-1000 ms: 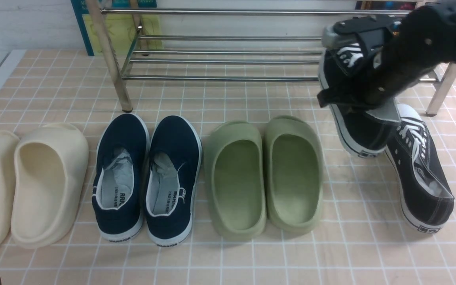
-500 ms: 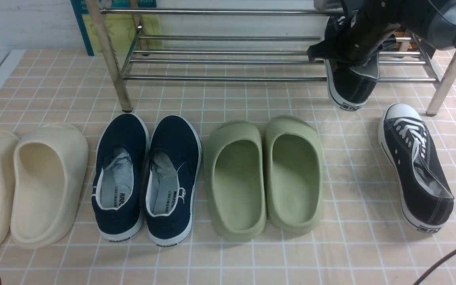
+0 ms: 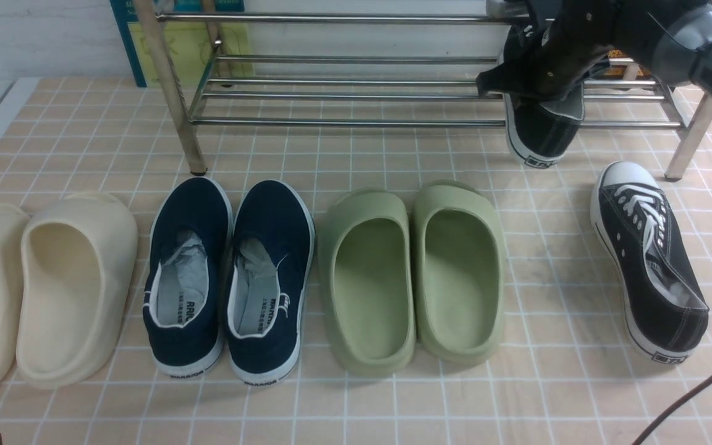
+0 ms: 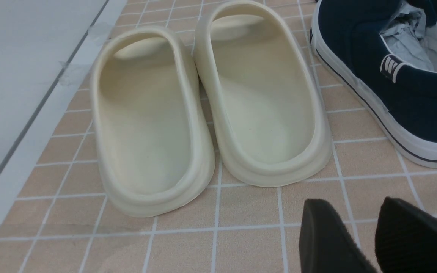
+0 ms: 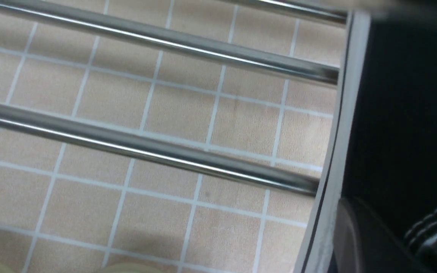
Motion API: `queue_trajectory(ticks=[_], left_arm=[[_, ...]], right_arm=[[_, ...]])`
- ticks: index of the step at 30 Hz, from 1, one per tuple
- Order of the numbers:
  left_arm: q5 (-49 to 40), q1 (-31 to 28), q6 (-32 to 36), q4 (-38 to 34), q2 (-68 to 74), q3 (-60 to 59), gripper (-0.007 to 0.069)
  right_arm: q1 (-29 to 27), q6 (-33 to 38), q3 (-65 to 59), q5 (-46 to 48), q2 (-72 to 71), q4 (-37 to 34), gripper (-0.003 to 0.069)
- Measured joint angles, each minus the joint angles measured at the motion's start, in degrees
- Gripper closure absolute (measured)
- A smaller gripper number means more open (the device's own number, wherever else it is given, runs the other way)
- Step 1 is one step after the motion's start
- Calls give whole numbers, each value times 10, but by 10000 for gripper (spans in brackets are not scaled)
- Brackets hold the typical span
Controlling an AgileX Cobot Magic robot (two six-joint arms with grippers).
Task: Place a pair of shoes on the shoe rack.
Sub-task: Use the right arm to put a shoe into the shoe rack, then use the right arm to grab the shoe closest to it
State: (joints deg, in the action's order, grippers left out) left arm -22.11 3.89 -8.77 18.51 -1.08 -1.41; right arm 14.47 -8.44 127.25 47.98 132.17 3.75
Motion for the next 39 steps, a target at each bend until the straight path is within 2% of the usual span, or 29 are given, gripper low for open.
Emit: queue_trajectory(ticks=[4, 13, 16, 21, 26, 29, 35, 39], left_arm=[[0, 0, 0, 0, 0, 0, 385], [0, 0, 0, 0, 0, 0, 385], [0, 0, 0, 0, 0, 0, 385], [0, 0, 0, 0, 0, 0, 385], [0, 0, 0, 0, 0, 0, 385], [0, 0, 0, 0, 0, 0, 385], [0, 0, 0, 0, 0, 0, 385], [0, 0, 0, 0, 0, 0, 385]], right_arm=[[0, 8, 1, -18, 0, 3, 566], [0, 30, -29, -15, -50, -14, 278], [0, 30, -43, -4, -85, -16, 246], [0, 30, -80, 36, -172, -3, 233], [0, 28, -126, 125, -248, 67, 233], [-1, -14, -194, 167, -293, 102, 233], [-1, -73, -414, 118, -322, 97, 233], [-1, -111, -570, 28, -321, 97, 233]])
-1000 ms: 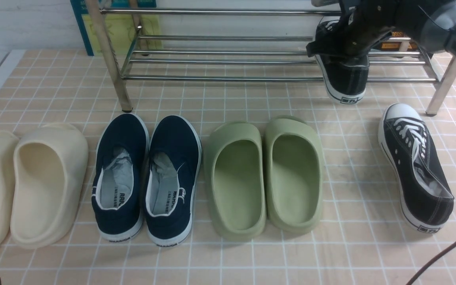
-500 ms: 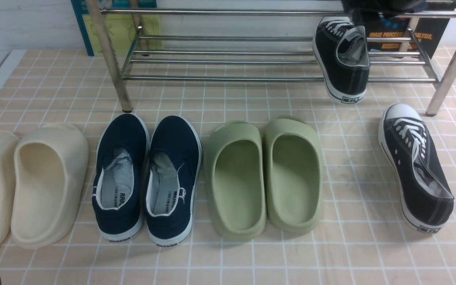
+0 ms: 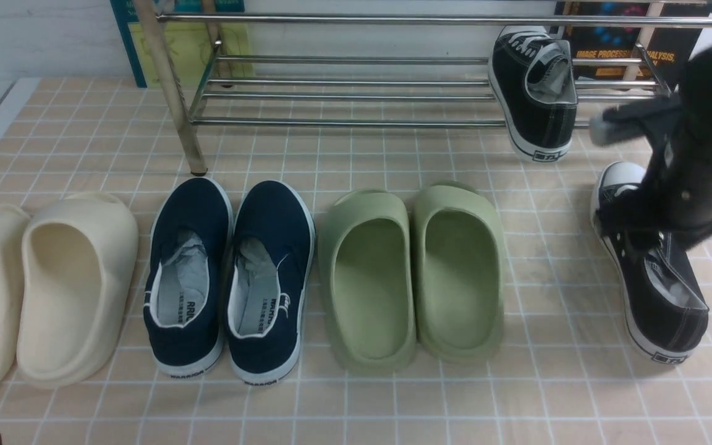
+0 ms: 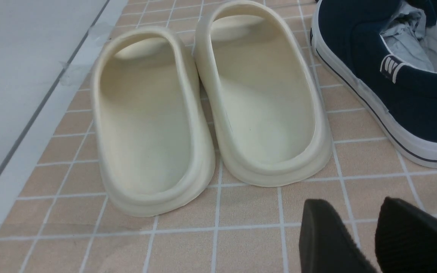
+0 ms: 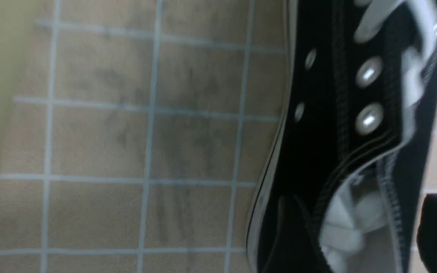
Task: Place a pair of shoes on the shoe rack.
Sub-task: Use the right arm to grab the shoe closest to it, then use the right arm to put a shoe into the shoe rack
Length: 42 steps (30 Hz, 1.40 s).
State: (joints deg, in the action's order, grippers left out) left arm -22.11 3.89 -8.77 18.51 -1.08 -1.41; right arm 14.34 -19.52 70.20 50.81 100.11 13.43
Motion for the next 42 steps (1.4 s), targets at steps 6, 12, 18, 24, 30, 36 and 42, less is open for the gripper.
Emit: queue_trajectory(ticks=[6, 12, 18, 24, 30, 36, 42], left_arm=[[0, 0, 0, 0, 0, 0, 385], [0, 0, 0, 0, 0, 0, 385], [0, 0, 0, 0, 0, 0, 385], [0, 0, 0, 0, 0, 0, 385], [0, 0, 0, 0, 0, 0, 385], [0, 0, 0, 0, 0, 0, 385], [0, 0, 0, 0, 0, 0, 385]], right_arm=[[-18, -93, -89, -147, 16, 21, 337], [-15, -93, -92, -171, 19, 20, 624], [-15, -26, -83, -86, -53, 26, 640], [-15, 15, -8, -72, -91, 25, 640], [-18, 38, 109, -83, -1, 20, 640], [-42, 38, 236, -57, 104, -3, 640], [-56, 38, 366, -37, 189, -7, 640]])
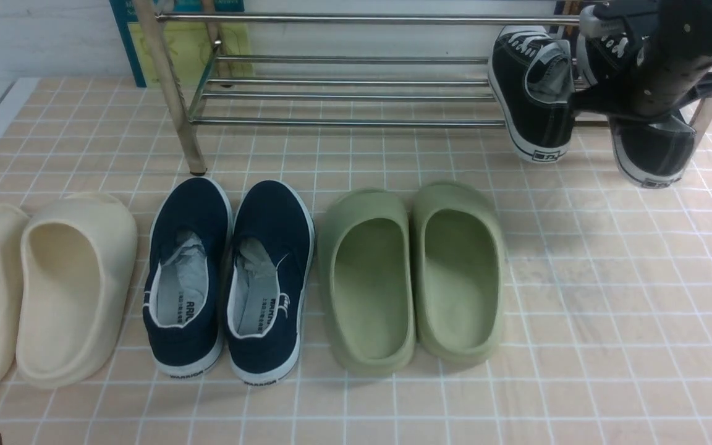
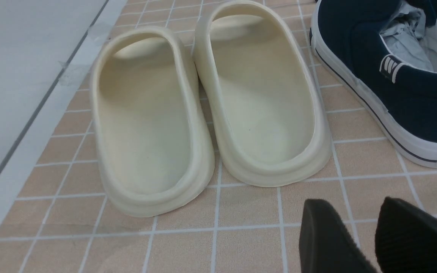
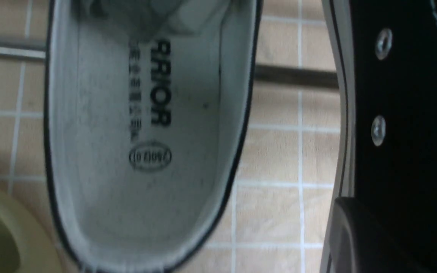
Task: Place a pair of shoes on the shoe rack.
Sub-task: Use the right arm to put a shoe into the shoe rack
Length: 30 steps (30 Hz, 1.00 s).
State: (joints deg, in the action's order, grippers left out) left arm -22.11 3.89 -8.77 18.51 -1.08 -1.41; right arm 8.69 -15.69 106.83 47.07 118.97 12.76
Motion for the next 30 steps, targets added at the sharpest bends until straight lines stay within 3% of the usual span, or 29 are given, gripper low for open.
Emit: queue_trajectory(ticks=[12, 17, 26, 30], left_arm=[[0, 0, 0, 0, 0, 0, 385], [0, 0, 0, 0, 0, 0, 385], [0, 0, 0, 0, 0, 0, 385], [0, 0, 0, 0, 0, 0, 385]], right_arm=[[0, 13, 79, 4, 75, -8, 640], [0, 13, 79, 2, 75, -7, 603], [0, 15, 85, -12, 69, 10, 330], [0, 28, 85, 3, 48, 11, 258]])
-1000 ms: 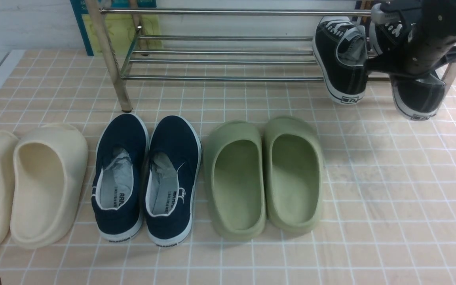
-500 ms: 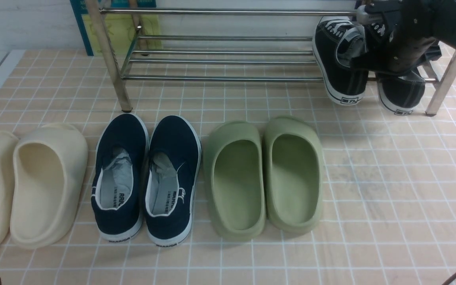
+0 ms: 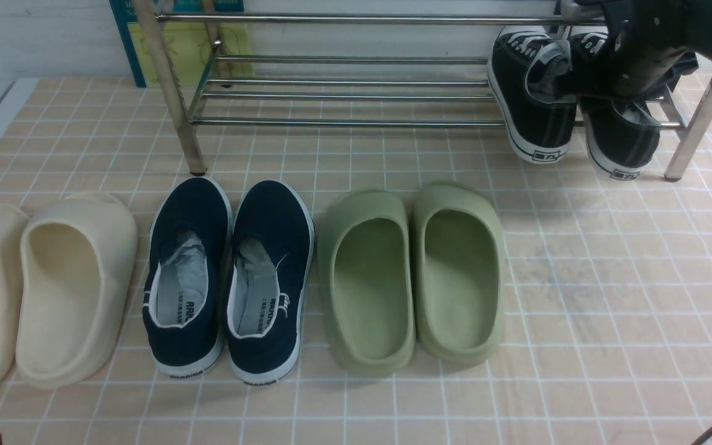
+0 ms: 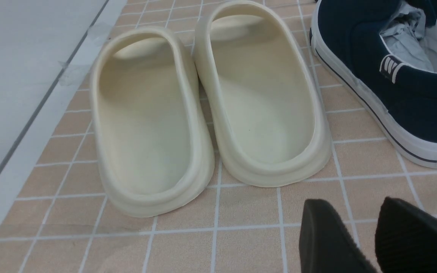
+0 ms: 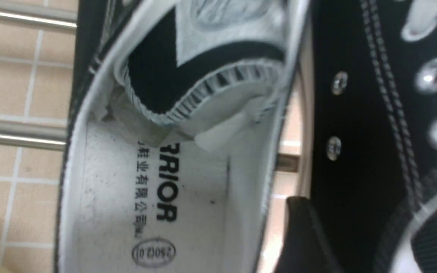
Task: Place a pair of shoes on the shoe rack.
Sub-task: Use the right arm to put a shoe into the shoe rack
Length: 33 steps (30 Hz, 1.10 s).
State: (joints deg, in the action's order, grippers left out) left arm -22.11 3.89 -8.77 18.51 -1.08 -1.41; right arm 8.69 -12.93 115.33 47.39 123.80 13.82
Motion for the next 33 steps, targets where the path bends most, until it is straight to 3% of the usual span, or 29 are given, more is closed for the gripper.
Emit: queue_trajectory(ticks=[6, 12, 17, 20, 23, 27, 33], left_arm=[[0, 0, 0, 0, 0, 0, 385], [0, 0, 0, 0, 0, 0, 385], [0, 0, 0, 0, 0, 0, 385], [0, 0, 0, 0, 0, 0, 385], [0, 0, 0, 0, 0, 0, 385], [0, 0, 0, 0, 0, 0, 385], [0, 0, 0, 0, 0, 0, 385]], right_arm=[[0, 26, 0, 34, -46, -29, 249], [0, 97, 0, 78, -100, -61, 316], [-1, 106, -14, 144, -129, -63, 450], [-10, 108, -73, 172, -133, -62, 574], [-12, 108, -114, 183, -133, -62, 636], [-12, 108, -189, 147, -133, -62, 678], [-12, 108, -239, -12, -111, -58, 678]])
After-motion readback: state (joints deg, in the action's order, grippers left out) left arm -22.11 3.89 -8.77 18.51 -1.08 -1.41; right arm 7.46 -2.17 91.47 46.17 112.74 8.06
